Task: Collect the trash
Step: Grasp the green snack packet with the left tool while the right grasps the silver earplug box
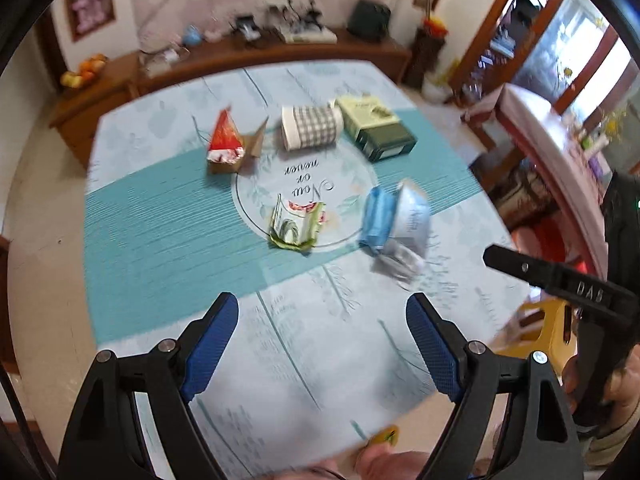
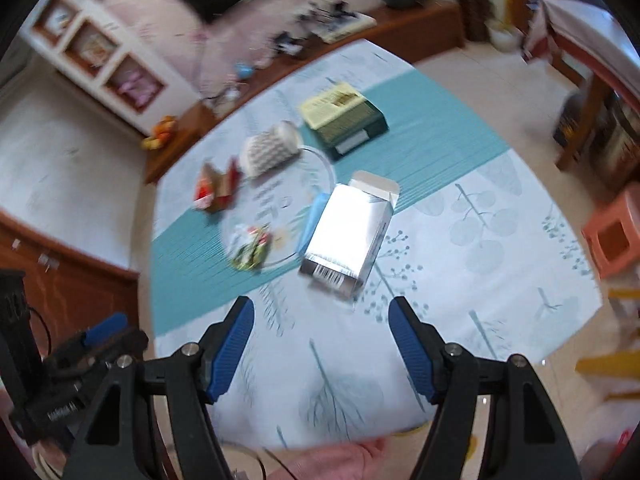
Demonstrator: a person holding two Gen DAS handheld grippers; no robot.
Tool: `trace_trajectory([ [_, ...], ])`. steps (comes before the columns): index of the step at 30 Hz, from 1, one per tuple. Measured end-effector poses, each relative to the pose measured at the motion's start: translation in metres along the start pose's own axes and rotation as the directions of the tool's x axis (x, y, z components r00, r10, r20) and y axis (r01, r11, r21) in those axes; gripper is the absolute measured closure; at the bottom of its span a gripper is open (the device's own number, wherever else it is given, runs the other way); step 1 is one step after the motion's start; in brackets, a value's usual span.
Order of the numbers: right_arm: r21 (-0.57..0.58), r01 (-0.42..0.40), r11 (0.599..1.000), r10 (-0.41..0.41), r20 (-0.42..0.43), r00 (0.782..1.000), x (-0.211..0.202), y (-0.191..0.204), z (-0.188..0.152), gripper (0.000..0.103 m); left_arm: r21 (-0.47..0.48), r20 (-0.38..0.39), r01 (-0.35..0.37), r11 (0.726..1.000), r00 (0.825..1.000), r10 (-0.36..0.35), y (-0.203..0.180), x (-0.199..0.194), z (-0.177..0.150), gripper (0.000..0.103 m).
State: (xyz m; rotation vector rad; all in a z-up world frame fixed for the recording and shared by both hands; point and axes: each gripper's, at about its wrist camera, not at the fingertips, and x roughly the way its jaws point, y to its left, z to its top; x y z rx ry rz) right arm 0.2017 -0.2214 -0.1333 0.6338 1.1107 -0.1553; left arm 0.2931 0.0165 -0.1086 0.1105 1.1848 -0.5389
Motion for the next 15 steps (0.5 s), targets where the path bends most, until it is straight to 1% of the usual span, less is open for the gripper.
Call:
trace_trajectory([
  [3,0.073,0.03,0.997,-0.028,-0.02,0.999,0.033,-0.002,0.016,0.033,0.02,-0.048,0.017,1.0,0.999,-0.016,0.015,0.042,0.024,0.018],
  [5,0.099,0.049,0.994,-0.045,-0.034,0.998,0.052,-0.001,0.025,0.033,0.021,-0.068,0.015,1.0,0.998,-0.014,0.021,0.064,0.035,0.018],
  [6,0.107,0.062,0.992,-0.058,-0.041,0.997,0.064,0.0,0.03,0.033,0.021,-0.076,0.026,0.999,0.997,-0.024,0.024,0.075,0.041,0.018],
  [8,0.112,0.082,0.99,-0.077,-0.047,0.996,0.078,0.002,0.035,0.033,0.027,-0.088,0.03,0.999,0.996,-0.028,0.025,0.088,0.047,0.018],
  [11,0.114,0.132,0.985,-0.127,-0.056,0.99,0.099,0.005,0.042,0.033,0.04,-0.122,0.047,0.998,0.992,-0.042,0.026,0.11,0.055,0.018],
  [15,0.063,0.203,0.977,-0.2,-0.053,0.978,0.111,0.012,0.046,0.032,0.048,-0.14,0.049,0.998,0.989,-0.042,0.029,0.124,0.059,0.018],
])
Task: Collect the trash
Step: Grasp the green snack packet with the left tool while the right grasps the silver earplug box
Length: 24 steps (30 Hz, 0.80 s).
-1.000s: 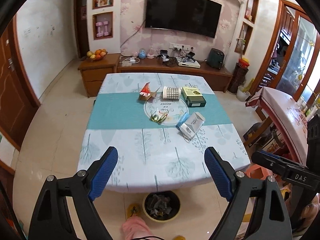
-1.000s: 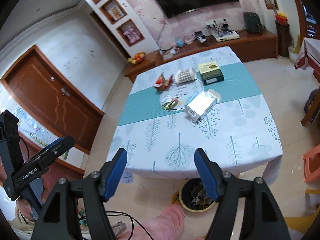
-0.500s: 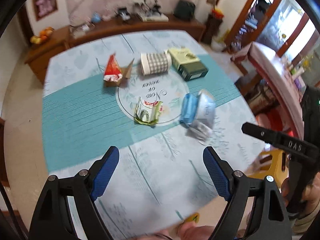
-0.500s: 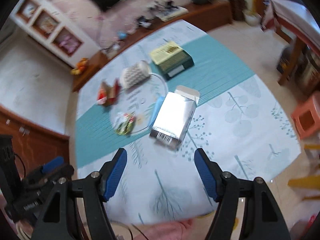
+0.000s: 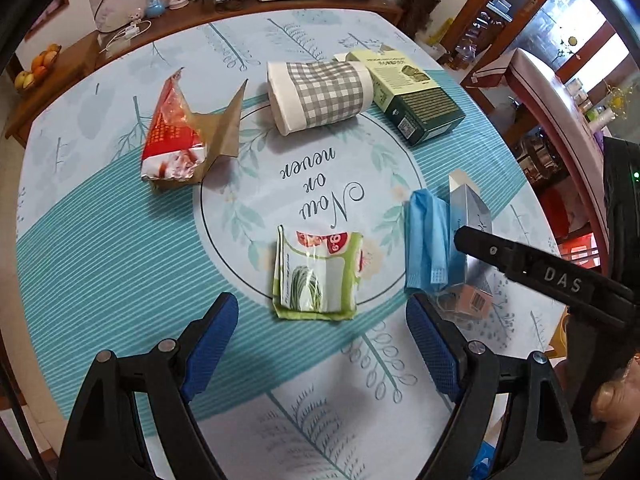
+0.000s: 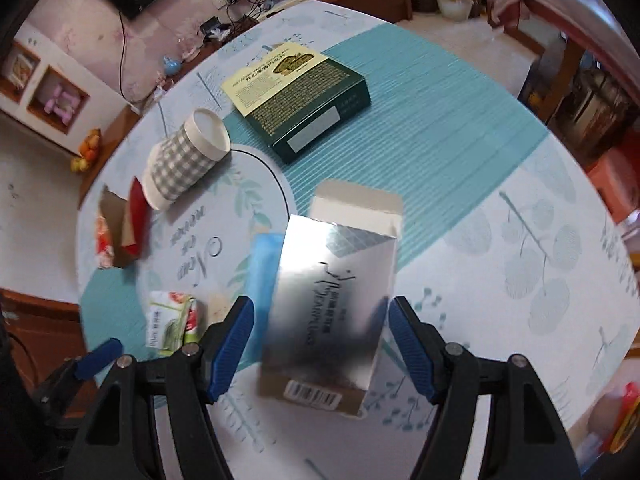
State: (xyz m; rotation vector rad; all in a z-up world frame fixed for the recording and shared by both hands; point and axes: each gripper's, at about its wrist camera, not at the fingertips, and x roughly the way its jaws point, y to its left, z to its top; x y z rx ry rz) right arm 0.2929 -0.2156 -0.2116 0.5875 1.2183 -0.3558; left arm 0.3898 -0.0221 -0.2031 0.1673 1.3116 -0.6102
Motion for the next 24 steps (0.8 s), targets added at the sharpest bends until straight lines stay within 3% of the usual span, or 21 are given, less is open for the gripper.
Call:
trace_trajectory([
  [2,0.004,0.043,0.999,-0.043,-0.01,0.999,0.005,-0.001,-0.001,0.033,-0.004,-0.004,0.001,1.0,1.0,-0.001,0.002,0.004,0.002,0.018],
  [8,0.044,0.035,0.998,-0.034,-0.03,0.999,0.011,-0.008,-0.004,0.038,-0.014,-0.007,0.005,1.0,1.0,-0.005,0.011,0.009,0.006,0.018],
  [15,0.139,-0.067,0.988,0.071,-0.02,0.997,-0.003,-0.026,-0.004,0.04,-0.023,-0.011,0.016,1.0,1.0,-0.017,0.016,0.012,0.009,0.018],
  [18,0.214,-0.142,0.966,0.147,-0.004,0.989,-0.009,-0.04,-0.001,0.04,-0.023,-0.017,0.009,1.0,1.0,-0.01,0.014,0.016,0.012,0.018],
  [24,0.274,-0.225,0.935,0.219,0.055,0.974,-0.025,-0.056,-0.008,0.04,-0.013,-0.038,-0.006,1.0,0.999,0.006,0.008,0.025,0.015,0.018],
])
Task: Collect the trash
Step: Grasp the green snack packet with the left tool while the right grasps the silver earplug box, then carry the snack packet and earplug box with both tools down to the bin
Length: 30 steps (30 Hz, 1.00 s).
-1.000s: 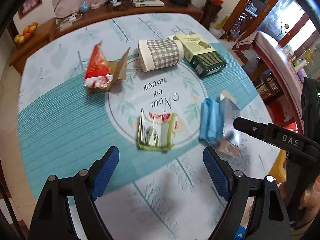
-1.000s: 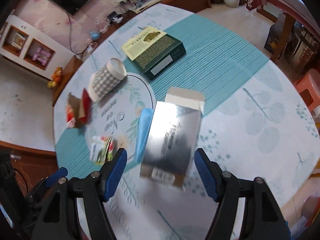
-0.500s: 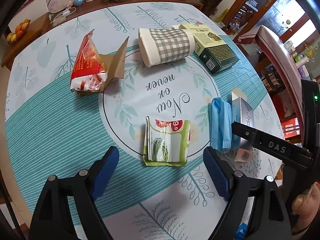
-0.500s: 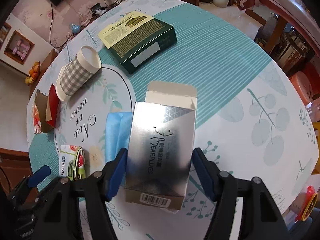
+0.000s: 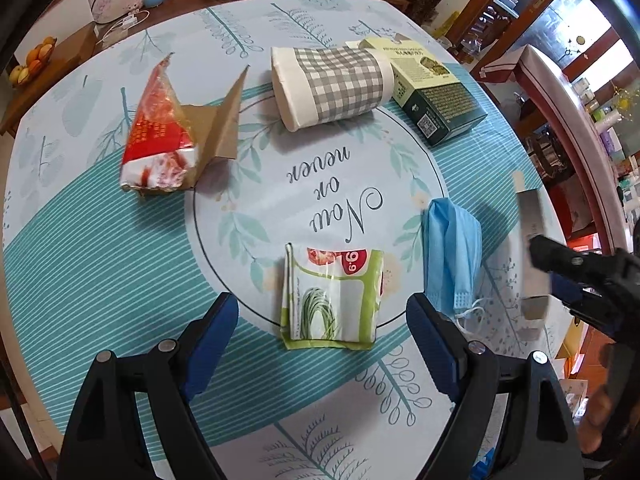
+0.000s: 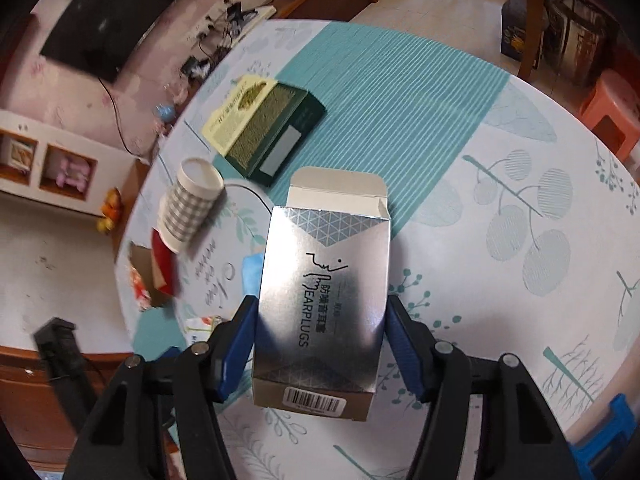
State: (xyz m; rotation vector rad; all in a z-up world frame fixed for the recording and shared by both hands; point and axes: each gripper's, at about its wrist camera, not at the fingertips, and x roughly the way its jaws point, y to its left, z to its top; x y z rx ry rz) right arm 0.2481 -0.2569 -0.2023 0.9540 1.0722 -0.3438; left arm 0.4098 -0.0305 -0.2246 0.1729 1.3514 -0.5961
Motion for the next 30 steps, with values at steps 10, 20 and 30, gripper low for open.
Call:
trace_trajectory([
  [10,0.008,-0.014,1.0,0.014,0.015,1.0,-0.016,-0.011,-0.009,0.04,0.044,-0.017,-0.08,0.996,0.997,0.081,-0.013,0.014,0.004,0.018],
  [20,0.027,-0.024,0.999,0.023,0.027,0.999,-0.027,-0.029,-0.019,0.04,0.046,-0.016,-0.089,0.995,0.996,0.089,-0.016,0.019,0.0,0.065],
  [30,0.005,-0.015,1.0,0.015,0.005,1.0,-0.026,-0.04,-0.035,0.041,0.061,0.039,-0.049,0.997,0.998,0.047,-0.028,-0.011,-0.011,0.086],
])
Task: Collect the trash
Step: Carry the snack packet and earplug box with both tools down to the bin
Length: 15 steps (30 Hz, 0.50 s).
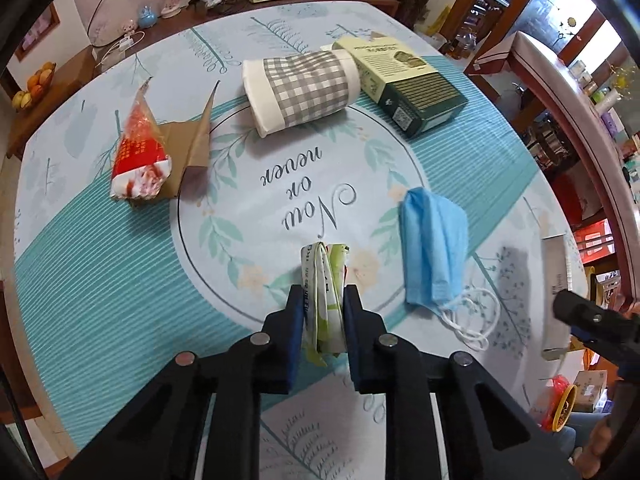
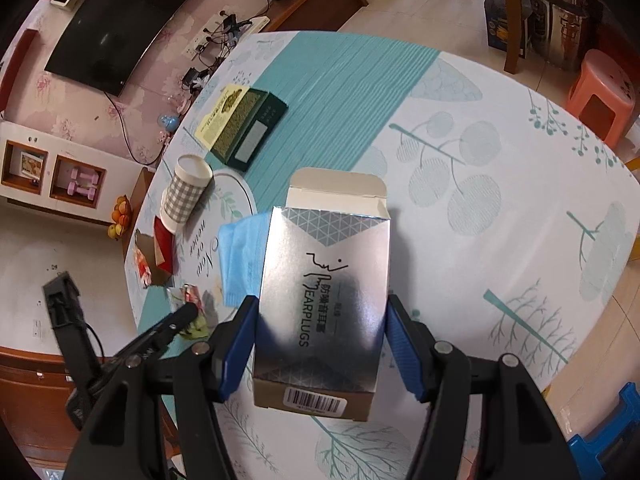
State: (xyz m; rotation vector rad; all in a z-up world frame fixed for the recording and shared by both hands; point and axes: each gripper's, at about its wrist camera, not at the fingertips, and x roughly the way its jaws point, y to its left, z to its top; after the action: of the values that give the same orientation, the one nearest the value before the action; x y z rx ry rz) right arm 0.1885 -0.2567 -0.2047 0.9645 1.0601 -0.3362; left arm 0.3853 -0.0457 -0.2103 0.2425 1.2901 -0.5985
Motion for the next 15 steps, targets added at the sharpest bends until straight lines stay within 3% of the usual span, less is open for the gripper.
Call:
trace_trajectory([
  [8,-0.069,-0.025,0.997,0.022,-0.04,0.999,-0.012,0.003,-0.017,0.041,0.031,0.006,0.025,0.999,1.0,-0.025,-0.022,-0.042,-0.036,0.087],
  [15,-0.22,-0.103,0.97,0.085,-0.089,0.992,-0.049,0.014,-0.038,0.041,0.025,0.065,0.039,0.999,0.997,-0.04,-0.066,-0.103,-0.083,0.087],
])
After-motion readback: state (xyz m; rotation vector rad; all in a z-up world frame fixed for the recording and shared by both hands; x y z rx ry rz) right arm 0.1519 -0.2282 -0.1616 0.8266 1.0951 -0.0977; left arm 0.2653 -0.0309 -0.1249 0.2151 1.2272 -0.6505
